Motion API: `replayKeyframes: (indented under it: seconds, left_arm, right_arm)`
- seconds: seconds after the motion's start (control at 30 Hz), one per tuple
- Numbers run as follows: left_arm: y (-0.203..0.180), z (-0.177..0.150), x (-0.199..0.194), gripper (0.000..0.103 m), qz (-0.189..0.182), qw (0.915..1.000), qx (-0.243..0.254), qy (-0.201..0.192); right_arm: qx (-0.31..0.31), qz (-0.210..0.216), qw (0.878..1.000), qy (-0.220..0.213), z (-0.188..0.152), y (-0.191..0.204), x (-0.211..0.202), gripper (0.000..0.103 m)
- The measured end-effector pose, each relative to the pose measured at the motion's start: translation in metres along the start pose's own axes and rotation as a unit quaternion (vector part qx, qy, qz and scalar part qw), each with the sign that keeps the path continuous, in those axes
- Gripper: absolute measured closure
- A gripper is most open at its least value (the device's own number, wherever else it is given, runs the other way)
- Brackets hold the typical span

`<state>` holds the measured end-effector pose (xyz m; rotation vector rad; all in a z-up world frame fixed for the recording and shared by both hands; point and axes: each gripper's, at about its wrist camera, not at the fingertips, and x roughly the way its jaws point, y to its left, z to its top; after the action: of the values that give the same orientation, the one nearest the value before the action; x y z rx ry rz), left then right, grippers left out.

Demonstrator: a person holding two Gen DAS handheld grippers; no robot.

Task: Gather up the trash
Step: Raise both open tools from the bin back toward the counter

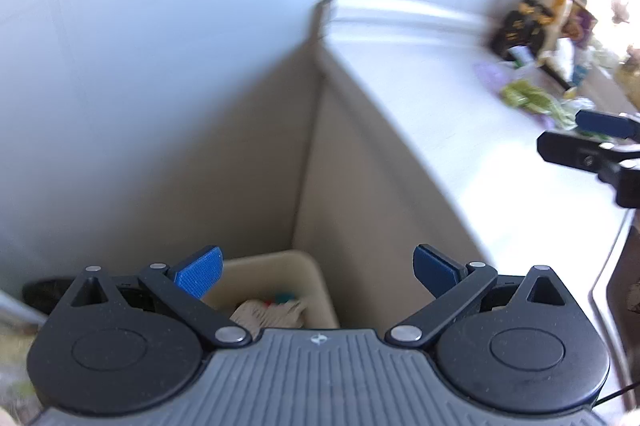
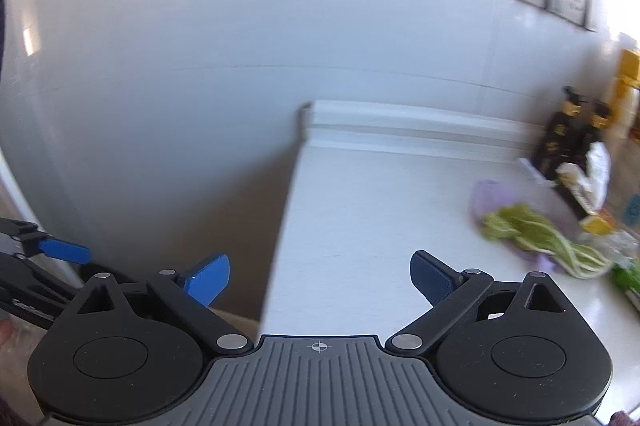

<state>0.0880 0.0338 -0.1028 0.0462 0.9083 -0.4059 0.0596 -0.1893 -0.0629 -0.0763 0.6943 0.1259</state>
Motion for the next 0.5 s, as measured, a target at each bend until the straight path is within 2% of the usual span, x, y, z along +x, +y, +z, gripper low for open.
replayKeyframes:
  seconds: [0.2,0.5]
  left_arm:
    - [-0.059,0.043,0.012,0.001,-0.03,0.9979,0.049,-0.028]
    - [-0.144,0.089,0.04,0.001,-0.071,0.9886,0.125,-0.045]
  right_arm:
    - [0.048,-0.05,0.998,-0.015,-0.005,-0.054,-0.004,0.004]
    - [0.076,-0.131,0.988,-0.024,-0.025,-0.144,-0.017,0.004]
